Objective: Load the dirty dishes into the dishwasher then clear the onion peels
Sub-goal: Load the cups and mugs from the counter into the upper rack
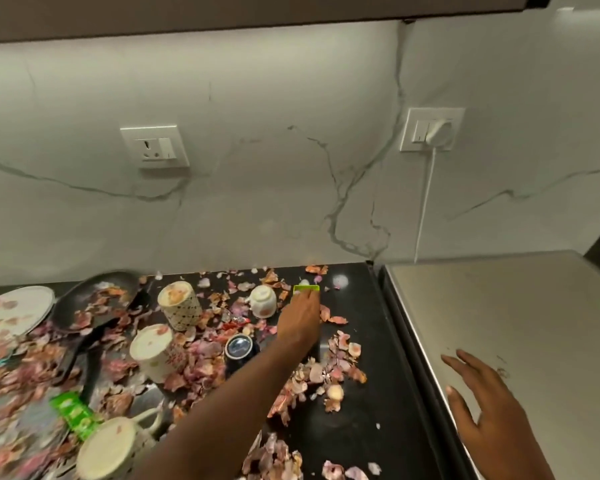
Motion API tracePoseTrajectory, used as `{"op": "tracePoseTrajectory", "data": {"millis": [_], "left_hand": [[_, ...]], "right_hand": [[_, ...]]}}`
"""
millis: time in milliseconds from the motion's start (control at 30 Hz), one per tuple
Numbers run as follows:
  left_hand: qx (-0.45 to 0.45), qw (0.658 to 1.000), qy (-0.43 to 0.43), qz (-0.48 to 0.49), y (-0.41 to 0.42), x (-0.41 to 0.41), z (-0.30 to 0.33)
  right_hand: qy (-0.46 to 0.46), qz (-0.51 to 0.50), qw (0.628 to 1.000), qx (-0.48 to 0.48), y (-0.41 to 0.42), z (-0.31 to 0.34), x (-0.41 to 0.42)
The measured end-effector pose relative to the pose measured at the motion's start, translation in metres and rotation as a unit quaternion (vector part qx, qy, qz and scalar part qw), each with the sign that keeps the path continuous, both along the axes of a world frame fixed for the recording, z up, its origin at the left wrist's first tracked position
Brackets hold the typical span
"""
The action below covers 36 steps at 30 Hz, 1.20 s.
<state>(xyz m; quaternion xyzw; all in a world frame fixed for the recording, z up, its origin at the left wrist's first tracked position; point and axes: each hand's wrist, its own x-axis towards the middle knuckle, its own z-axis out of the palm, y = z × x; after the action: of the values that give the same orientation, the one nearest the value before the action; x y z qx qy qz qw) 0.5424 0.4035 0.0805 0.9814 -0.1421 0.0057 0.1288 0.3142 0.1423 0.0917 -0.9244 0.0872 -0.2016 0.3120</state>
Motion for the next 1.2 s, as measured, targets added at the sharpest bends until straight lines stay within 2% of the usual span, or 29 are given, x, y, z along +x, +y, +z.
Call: {"op": "tracePoseTrajectory", "data": {"millis": [200,400,533,567,633,700,733,767,800,867,900,933,1000,1067,1200], "left_hand": [[0.151,0.987,0.036,-0.028,0.0,0.037,-0.006],[0.164,0.986,0.016,-0.028,0.005,0.047,-0.016],[0.096,0.994,-0.047,-0.002,0.002,0.047,-0.012],[0.05,0.996,-0.066,0.012,0.002,0.046,-0.011],[-0.127,0.988,-0.055,0.067,-0.001,0.039,-0.012],[-0.311,0.942,0.002,0.128,-0.008,0.027,-0.013],[-0.39,0.906,0.033,0.162,-0.012,0.022,-0.013],[-0.473,0.854,0.077,0.202,-0.017,0.016,-0.01],[-0.573,0.773,0.131,0.239,-0.022,0.01,-0.005],[-0.741,0.564,0.232,0.281,-0.028,-0.004,0.008],[-0.791,0.471,0.258,0.292,-0.029,-0.013,0.015],[-0.821,0.41,0.261,0.3,-0.029,-0.022,0.022],[-0.834,0.346,0.25,0.348,-0.028,-0.031,0.027],[-0.832,0.31,0.243,0.391,-0.027,-0.039,0.032],[-0.834,0.324,0.258,0.365,-0.04,-0.041,0.026]], "right_hand": [[0.006,-0.035,0.999,0.01,-0.002,0.0,-0.01],[0.015,-0.056,0.998,0.013,-0.012,0.003,-0.022],[0.042,-0.052,0.998,0.0,-0.016,0.004,-0.021],[0.046,-0.047,0.998,-0.001,-0.016,0.005,-0.019],[0.056,-0.04,0.998,-0.003,-0.016,0.007,-0.018],[0.058,-0.037,0.998,-0.003,-0.015,0.011,-0.016],[0.057,-0.036,0.998,-0.002,-0.015,0.013,-0.014],[0.058,-0.035,0.998,-0.001,-0.016,0.013,-0.014],[0.06,-0.033,0.998,0.001,-0.017,0.014,-0.013],[0.061,-0.03,0.998,0.007,-0.018,0.014,-0.013],[0.059,-0.028,0.998,0.011,-0.019,0.014,-0.014],[0.058,-0.026,0.998,0.014,-0.02,0.013,-0.014],[0.055,-0.023,0.998,0.017,-0.022,0.011,-0.017],[0.055,-0.023,0.998,0.02,-0.025,0.008,-0.022],[0.036,-0.036,0.998,0.027,-0.031,0.006,-0.032]]}}
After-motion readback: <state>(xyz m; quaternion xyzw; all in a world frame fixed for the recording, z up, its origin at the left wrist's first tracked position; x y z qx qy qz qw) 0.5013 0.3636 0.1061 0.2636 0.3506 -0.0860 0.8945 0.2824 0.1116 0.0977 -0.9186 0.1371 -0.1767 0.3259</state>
